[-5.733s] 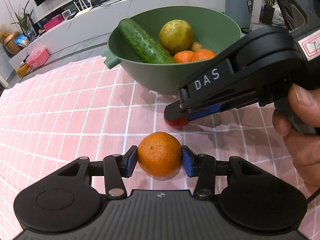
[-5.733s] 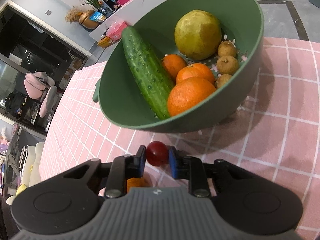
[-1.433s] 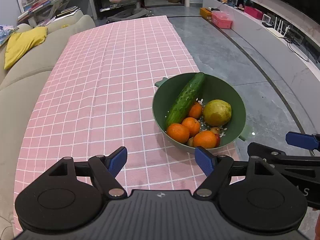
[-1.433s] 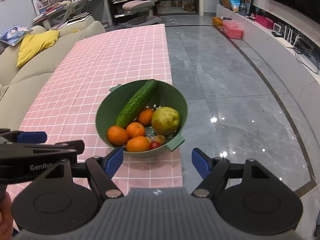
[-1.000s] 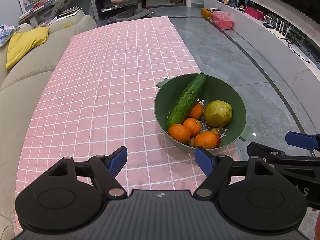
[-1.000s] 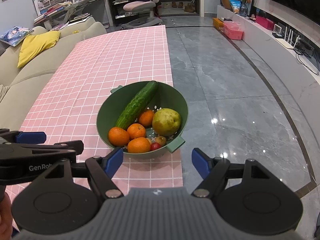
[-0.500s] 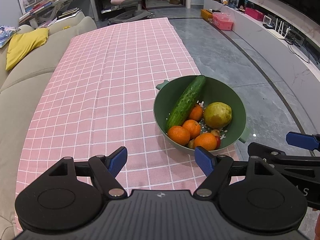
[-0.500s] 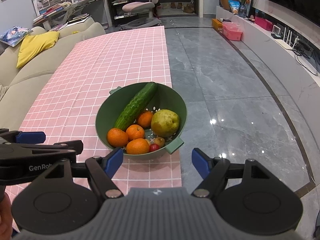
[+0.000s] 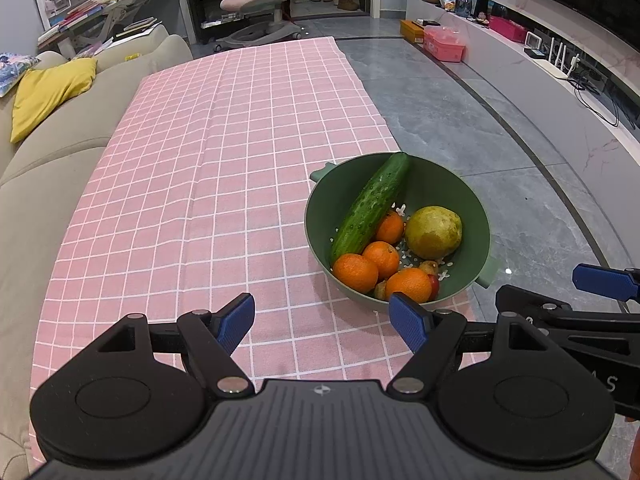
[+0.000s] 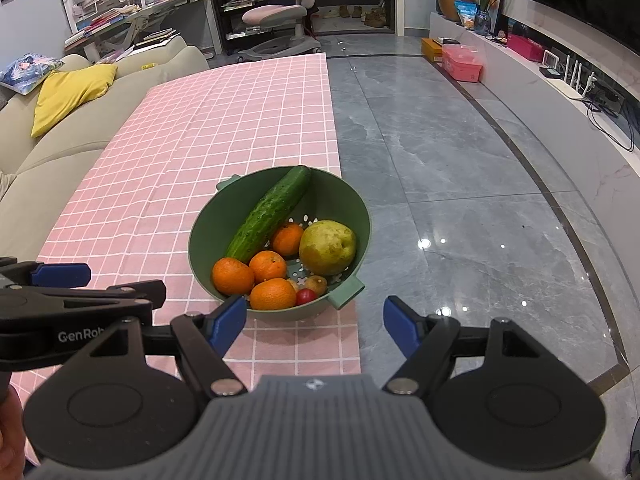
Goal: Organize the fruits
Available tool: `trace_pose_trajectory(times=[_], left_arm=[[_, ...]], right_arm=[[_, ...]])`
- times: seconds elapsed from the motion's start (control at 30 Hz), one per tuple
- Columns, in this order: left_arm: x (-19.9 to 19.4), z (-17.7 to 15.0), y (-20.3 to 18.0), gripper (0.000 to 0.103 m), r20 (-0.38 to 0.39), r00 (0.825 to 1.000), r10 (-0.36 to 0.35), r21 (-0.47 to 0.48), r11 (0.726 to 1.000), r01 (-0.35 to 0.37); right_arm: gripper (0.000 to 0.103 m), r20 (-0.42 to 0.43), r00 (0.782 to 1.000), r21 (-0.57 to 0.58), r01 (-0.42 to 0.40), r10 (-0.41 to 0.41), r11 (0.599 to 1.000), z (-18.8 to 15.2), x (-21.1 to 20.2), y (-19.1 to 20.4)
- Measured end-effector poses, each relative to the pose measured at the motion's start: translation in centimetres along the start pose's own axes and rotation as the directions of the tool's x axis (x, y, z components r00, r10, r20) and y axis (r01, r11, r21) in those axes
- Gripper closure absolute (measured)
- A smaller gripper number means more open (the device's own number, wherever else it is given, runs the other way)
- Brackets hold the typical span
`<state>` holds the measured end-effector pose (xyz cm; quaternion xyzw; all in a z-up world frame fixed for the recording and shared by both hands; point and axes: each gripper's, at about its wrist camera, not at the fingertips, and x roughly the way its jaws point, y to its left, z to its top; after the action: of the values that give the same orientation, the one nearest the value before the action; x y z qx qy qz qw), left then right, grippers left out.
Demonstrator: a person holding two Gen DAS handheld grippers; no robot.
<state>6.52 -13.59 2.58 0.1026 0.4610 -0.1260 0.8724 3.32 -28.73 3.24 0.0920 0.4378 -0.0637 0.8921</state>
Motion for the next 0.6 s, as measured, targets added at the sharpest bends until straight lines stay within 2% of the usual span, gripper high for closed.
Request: trace_pose_trajectory(times=[0.33,0.6], left_arm=[[-0.05,0.11,-0.13,0.013,0.001,1.000,-0.001,0.001,1.000,0.001],[-0.26,0.34,-0.54,0.013,0.036,0.999,-0.004,0.022,1.000,0.003]], right_arm=[[0.031,0.001,1.000,0.001,0.001,-0.001,1.000,0.05,-0.07,-0.08],[0.031,0.008,1.000,0.016,0.003,-0.003,1.000,0.22,-0.40,-0.36]])
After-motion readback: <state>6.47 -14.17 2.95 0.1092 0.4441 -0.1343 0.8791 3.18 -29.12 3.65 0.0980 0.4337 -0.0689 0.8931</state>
